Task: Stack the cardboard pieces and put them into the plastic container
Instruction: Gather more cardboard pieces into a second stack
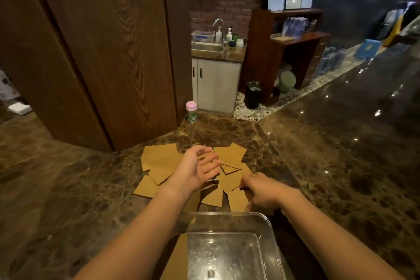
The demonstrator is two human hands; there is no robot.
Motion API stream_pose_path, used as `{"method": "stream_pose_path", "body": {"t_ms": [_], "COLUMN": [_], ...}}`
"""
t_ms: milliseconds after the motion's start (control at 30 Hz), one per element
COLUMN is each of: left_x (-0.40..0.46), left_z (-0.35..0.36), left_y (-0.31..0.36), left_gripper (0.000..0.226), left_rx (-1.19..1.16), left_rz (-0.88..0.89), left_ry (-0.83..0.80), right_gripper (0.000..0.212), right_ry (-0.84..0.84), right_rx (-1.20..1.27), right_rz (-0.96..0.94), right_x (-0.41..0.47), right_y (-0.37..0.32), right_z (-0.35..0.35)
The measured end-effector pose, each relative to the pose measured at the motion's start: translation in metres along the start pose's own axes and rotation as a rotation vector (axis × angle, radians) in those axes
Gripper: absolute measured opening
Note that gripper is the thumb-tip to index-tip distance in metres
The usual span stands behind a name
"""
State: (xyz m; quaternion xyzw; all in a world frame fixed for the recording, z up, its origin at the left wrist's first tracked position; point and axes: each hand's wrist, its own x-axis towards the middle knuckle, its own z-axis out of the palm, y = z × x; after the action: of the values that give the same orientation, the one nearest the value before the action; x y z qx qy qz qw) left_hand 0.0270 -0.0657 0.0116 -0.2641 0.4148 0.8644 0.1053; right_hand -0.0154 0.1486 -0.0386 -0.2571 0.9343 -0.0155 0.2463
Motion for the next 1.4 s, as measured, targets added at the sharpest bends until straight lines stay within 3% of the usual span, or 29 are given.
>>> {"method": "stream_pose_path", "body": {"t_ms": [67,233,400,533,633,767,867,933,1000,1100,1200,1400], "left_x": [0.006,0.019,0.029,0.029,0.025,0.034,0.036,0.038,0.039,0.039,0.039,0.043], "left_z": [0.002,0.007,0.021,0.028,0.033,0.029,0.017,0.006,-0.002,-0.004,0.002,0.003], "left_y": [-0.002,-0.005,-0.009,-0.007,-0.004,-0.003,0.003,0.009,0.014,0.014,0.013,0.011], "left_gripper": [0.015,0.016,0.025,0.054,0.049,0.033,0.033,0.032,0.031,0.033,0.038,0.056], "left_rx": [0.020,0.051,0.112,0.021,-0.135,-0.192,-0.207,-0.189,-0.155,-0.110,-0.133,-0.163], "left_rz": [-0.002,0.036,0.043,-0.009,-0.045,-0.021,0.004,0.034,0.067,0.077,0.049,0.030], "left_ry": [0.014,0.084,0.107,-0.105,-0.226,-0.203,-0.199,-0.193,-0.195,-0.225,-0.222,-0.233], "right_gripper": [0.022,0.013,0.015,0.020,0.021,0.032,0.024,0.017,0.022,0.078,0.106,0.061], "right_ry": [-0.002,0.063,0.185,0.239,0.321,0.538,0.587,0.484,0.220,-0.061,-0.066,-0.082], "right_rx": [0.134,0.649,1.316,1.545,1.329,0.947,1.036,0.902,0.652,0.193,-0.118,-0.161], "right_rz": [-0.018,-0.020,0.016,0.018,0.012,0.020,0.016,0.007,-0.019,-0.011,0.000,-0.013], "right_x": [-0.001,-0.008,-0.005,0.002,0.007,0.015,0.015,0.011,0.005,-0.004,-0.003,-0.003], "right_y": [0.006,0.021,0.005,-0.016,-0.037,-0.050,-0.036,-0.022,-0.014,-0.019,-0.031,-0.035], "right_z": [-0.009,-0.056,-0.075,-0.075,-0.067,-0.060,-0.057,-0.050,-0.039,-0.022,-0.005,-0.020]}}
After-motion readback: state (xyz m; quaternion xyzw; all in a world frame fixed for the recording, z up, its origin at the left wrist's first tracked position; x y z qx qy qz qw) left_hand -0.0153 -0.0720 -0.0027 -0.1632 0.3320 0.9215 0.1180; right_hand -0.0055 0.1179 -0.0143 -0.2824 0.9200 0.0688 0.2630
